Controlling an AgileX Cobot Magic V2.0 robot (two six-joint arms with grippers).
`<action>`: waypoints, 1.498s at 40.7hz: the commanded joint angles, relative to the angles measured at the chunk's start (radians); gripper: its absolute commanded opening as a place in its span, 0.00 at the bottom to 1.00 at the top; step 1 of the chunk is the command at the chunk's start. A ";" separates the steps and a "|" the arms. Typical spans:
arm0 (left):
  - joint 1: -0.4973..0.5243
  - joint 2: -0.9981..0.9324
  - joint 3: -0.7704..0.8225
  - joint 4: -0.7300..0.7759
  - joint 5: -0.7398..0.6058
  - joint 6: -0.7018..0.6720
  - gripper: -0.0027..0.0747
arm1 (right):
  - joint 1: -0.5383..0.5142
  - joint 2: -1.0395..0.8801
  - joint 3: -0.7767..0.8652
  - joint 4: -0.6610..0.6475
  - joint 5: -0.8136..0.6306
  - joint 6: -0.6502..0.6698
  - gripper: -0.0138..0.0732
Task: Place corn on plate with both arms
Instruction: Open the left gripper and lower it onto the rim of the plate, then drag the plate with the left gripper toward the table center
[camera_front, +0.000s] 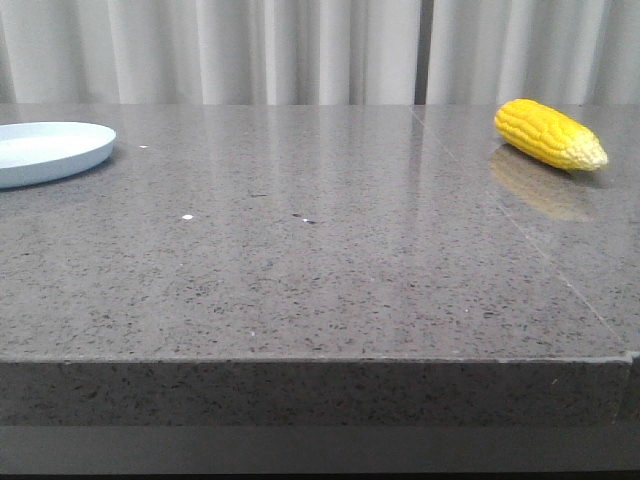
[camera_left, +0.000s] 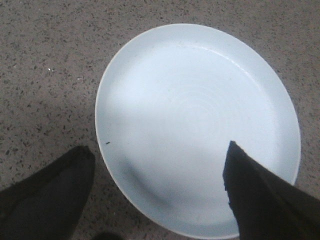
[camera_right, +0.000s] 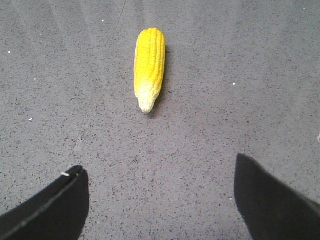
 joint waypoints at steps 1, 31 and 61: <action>0.002 0.012 -0.064 -0.032 -0.062 0.007 0.71 | -0.005 0.012 -0.033 -0.003 -0.066 -0.002 0.87; 0.002 0.141 -0.097 -0.024 -0.113 0.007 0.52 | -0.005 0.012 -0.033 -0.003 -0.066 -0.002 0.87; 0.002 0.182 -0.097 -0.031 -0.133 0.007 0.16 | -0.005 0.012 -0.033 -0.003 -0.065 -0.002 0.87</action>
